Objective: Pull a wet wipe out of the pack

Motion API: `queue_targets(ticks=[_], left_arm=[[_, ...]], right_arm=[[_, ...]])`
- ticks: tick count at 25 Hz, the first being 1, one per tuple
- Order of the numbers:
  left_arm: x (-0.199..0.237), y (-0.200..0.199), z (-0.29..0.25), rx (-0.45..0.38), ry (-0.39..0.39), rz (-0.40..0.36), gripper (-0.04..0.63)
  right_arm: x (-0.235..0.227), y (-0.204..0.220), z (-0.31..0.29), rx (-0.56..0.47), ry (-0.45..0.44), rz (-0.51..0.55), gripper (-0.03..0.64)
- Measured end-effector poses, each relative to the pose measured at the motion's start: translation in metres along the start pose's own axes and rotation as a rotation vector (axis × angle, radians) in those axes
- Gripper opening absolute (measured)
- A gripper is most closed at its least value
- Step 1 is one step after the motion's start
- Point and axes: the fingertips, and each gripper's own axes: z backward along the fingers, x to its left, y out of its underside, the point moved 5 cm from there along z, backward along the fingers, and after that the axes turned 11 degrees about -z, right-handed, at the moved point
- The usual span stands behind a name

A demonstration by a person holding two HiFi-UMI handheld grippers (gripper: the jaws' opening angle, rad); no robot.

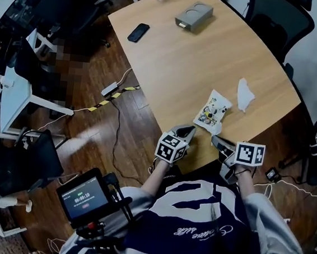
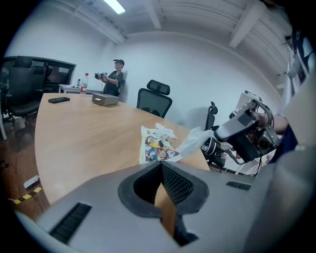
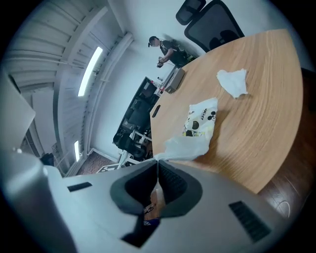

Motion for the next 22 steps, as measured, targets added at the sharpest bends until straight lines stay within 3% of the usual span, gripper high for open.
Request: queue_targets(ticks=[14, 22], left_arm=[[-0.081, 0.042, 0.077, -0.071, 0.146, 0.053, 0.003], [-0.132, 0.028, 0.083, -0.107, 0.184, -0.011, 0.003]], right_arm=[[-0.010, 0.135, 0.063, -0.160, 0.064, -0.072, 0.006], [-0.012, 0.163, 0.106, -0.232, 0.037, -0.056, 0.006]])
